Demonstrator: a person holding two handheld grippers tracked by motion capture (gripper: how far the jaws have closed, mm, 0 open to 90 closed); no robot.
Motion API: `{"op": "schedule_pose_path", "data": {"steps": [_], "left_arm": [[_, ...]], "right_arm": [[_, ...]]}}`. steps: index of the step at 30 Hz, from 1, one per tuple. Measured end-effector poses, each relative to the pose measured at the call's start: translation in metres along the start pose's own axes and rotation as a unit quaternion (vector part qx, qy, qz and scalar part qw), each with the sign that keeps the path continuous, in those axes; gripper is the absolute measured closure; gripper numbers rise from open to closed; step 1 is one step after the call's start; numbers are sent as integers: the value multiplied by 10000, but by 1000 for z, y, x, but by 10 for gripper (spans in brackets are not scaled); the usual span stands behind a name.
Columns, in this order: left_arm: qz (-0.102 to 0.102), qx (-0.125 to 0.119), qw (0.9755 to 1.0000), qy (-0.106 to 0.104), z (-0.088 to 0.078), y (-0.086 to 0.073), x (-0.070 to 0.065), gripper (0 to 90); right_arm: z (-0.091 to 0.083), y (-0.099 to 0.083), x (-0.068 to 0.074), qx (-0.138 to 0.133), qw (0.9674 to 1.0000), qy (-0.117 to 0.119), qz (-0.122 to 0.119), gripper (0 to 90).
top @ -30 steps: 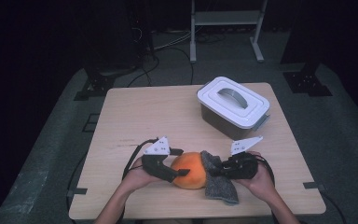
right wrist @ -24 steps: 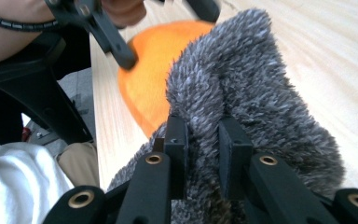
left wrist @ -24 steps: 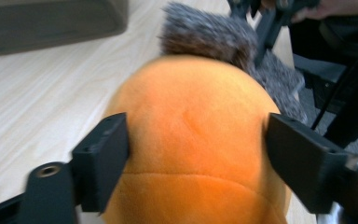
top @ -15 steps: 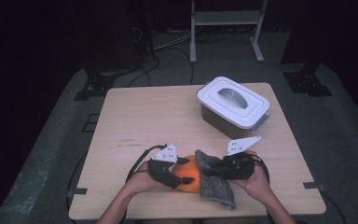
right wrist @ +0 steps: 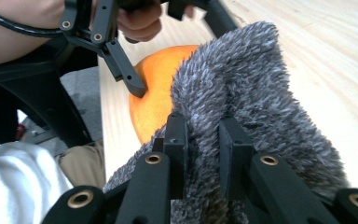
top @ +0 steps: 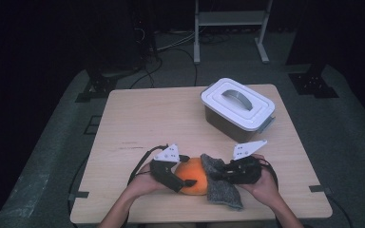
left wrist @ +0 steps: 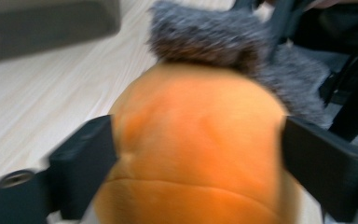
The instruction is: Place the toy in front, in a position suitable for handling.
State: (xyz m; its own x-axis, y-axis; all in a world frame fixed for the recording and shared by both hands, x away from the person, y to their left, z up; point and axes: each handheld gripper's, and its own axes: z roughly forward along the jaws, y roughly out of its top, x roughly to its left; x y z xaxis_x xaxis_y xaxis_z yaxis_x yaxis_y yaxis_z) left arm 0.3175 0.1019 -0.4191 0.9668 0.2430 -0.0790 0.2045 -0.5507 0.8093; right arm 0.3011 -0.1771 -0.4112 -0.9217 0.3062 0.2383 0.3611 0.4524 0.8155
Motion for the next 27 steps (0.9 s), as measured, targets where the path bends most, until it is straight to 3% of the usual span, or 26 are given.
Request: {"op": "schedule_pose_path", "data": {"steps": [2,3,4,7,9,12,18,24,27], "left_arm": [[-83,-21,9999,-90,3,-3,2,87],[-51,-24,9999,-115,3,-3,1,120],[34,-19,10000,-80,2,-2,0,208],[325,-252,9990,155,-3,1,-4,370],[443,-524,9970,345,-5,3,-5,411],[597,-553,9951,555,-3,3,-5,406],[446,-322,9977,390,-4,-5,1,365],[301,-315,9987,275,-10,-14,4,337],[298,-320,9987,264,-8,-14,3,328]], "right_arm": [[0,0,0,22,10000,18,-10,749],[0,0,0,28,10000,1,-17,748],[-1,0,-1,28,10000,-18,-2,748],[-3,2,-1,-38,9999,-116,6,749],[-6,4,-1,-103,9995,-290,-24,749],[-9,7,-2,-232,9988,-420,-26,748],[-2,-1,-12,-36,9993,-350,107,746],[-5,-16,-23,243,9975,-527,414,745],[-8,-13,-22,132,9978,-493,421,747]]}}
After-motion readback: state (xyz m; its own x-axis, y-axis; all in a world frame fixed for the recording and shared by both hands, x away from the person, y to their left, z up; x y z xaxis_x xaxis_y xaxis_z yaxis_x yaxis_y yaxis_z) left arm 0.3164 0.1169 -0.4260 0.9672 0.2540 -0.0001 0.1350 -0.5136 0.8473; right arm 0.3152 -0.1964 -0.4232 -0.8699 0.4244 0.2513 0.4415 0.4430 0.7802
